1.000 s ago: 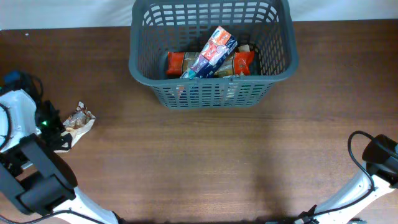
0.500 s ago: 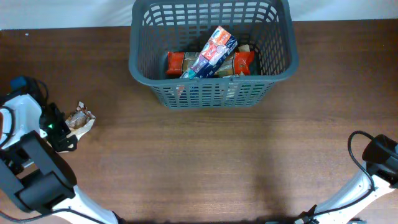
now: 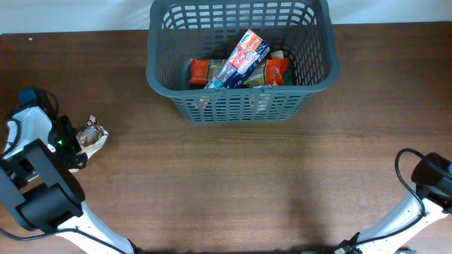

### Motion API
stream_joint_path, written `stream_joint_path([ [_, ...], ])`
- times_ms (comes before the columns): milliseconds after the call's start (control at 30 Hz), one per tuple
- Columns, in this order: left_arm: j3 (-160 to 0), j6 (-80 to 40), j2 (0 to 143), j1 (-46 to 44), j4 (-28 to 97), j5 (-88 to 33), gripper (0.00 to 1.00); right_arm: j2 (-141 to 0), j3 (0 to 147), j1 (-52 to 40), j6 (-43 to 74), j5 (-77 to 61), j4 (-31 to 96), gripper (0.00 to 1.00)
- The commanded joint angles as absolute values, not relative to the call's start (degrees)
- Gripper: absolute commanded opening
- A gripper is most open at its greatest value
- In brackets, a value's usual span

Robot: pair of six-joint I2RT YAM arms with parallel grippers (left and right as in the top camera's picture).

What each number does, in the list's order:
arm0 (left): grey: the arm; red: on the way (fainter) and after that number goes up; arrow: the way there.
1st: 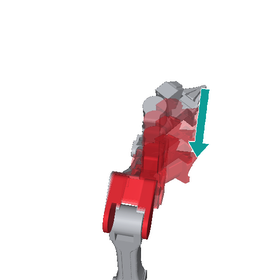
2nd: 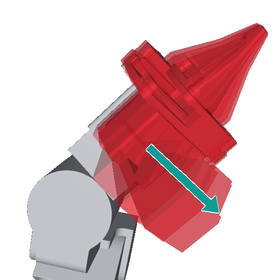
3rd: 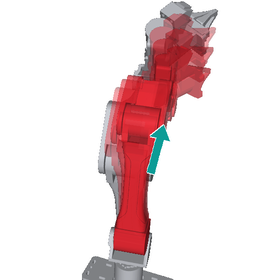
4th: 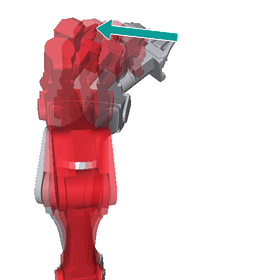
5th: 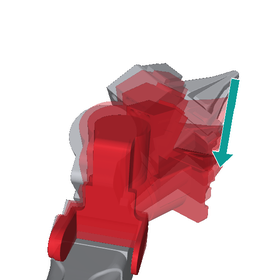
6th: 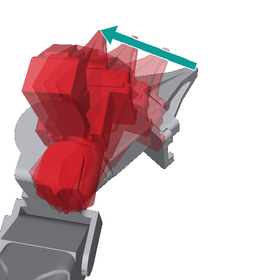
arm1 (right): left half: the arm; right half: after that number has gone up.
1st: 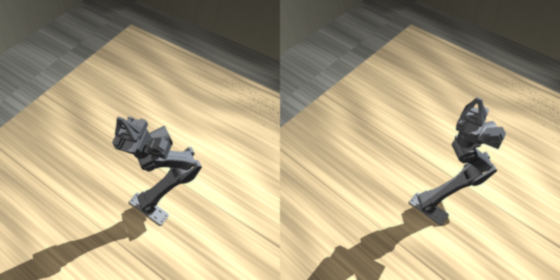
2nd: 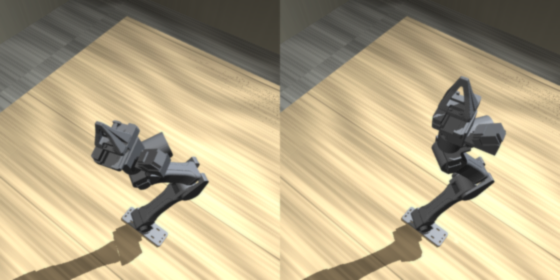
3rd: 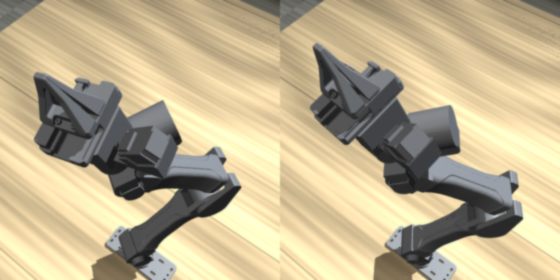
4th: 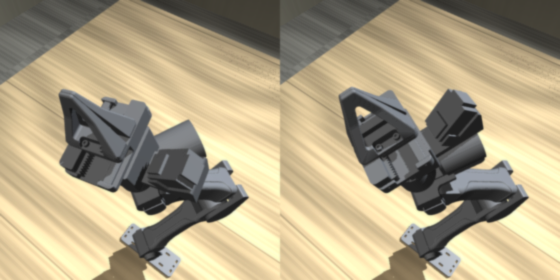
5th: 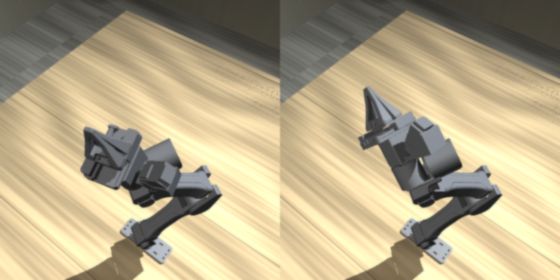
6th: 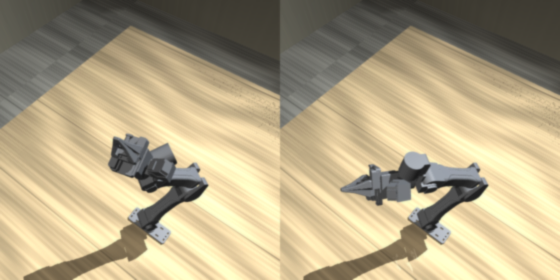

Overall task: Pack container
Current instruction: 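Lower the left gripper and close it on the brown paper pouch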

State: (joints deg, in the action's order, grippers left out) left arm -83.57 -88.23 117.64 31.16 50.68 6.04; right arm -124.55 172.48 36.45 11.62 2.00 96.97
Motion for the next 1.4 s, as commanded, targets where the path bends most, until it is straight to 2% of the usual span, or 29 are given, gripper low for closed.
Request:
stream_joint_path([
  [0,-83.3,-84.7,118.3,30.9,49.9,6.9,0.99,-123.2,172.4,36.4,11.7,1.7,97.3,0.98],
  [700,-83.3,-83.6,123.8,30.4,49.7,5.4,1.0,-123.2,172.4,36.4,11.7,1.7,97.3,0.99],
  [900,-83.3,-78.9,123.7,30.4,49.5,5.3,1.0,-123.2,172.4,36.4,11.7,1.7,97.3,0.99],
  [1100,-83.9,-70.8,123.7,30.4,47.3,4.7,0.66,-123.2,172.4,36.4,11.7,1.7,97.3,0.99],
  [1133,-84.7,-69.1,123.7,30.4,47.3,3.9,0.51,-123.2,172.4,36.4,11.7,1.7,97.3,0.99],
  [1167,-85.1,-68.2,123.7,30.4,47.3,3.3,0.45,-123.2,172.4,36.4,11.7,1.7,97.3,0.99],
  [1267,-87.3,-65.1,123.5,30.4,47.4,0.7,0.14,-123.2,172.4,36.4,11.7,1.7,97.3,0.99],
  [1300,-88.1,-64.2,123.4,30.4,47.3,-0.4,0.07,-123.2,172.4,36.4,11.7,1.7,97.3,0.99],
  [1367,-90.0,-61.9,122.8,30.4,47.3,-3.5,0.02,-123.2,172.4,36.4,11.7,1.7,97.3,0.99],
])
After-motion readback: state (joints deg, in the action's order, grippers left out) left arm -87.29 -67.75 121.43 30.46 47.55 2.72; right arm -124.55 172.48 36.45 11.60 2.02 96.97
